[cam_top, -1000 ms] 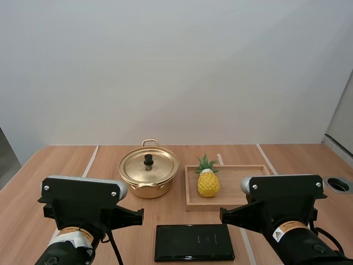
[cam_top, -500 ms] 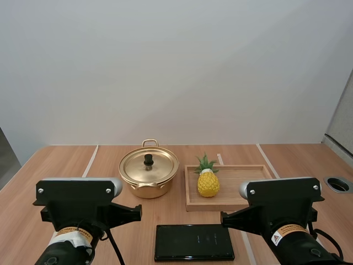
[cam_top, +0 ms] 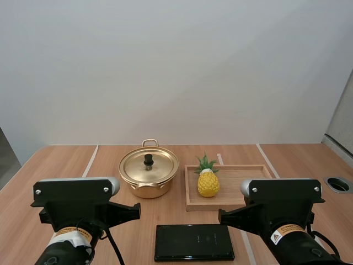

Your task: Open the pot, put the grape inside, and close it

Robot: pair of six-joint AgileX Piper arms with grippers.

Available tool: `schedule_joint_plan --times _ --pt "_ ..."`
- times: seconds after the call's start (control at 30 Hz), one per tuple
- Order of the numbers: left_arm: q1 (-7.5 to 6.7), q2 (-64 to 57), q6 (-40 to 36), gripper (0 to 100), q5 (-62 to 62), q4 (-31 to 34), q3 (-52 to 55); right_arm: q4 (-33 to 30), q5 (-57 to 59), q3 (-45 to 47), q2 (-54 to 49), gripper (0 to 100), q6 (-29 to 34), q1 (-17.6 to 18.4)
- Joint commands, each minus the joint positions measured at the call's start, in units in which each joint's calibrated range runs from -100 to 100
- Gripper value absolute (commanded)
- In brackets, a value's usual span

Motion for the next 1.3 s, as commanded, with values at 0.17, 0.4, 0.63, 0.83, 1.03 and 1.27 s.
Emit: schedule_joint_plan --times 0.17,0.4,0.63,0.83,1.03,1.27 --pt "0.15 -0.27 -0.39 0 -0.11 -1.31 0.08 0.25 -0.92 0.21 -0.40 0 0.00 -0.15" --pt "0.15 -0.27 -0.39 0 -0.11 -1.31 0.08 0.25 -0.92 0.21 -0.40 0 0.00 -0.15" --pt "0.15 -0.27 -0.39 0 -0.11 -1.31 0.08 0.25 -0.92 0.21 -0.40 0 0.00 -0.15" --pt "0.15 -0.27 -0.39 0 -0.11 -1.31 0.08 0.25 -0.92 0.21 -0.40 0 0.00 -0.15" --pt "0.15 -0.27 -0.39 0 -0.11 -1.31 0.08 0.25 -1.12 0.21 -0.40 0 0.00 -0.15" --pt "0.73 -0.27 -0.39 0 -0.11 -1.29 0.08 0.25 -1.12 0.21 -0.40 0 0.00 -0.15"
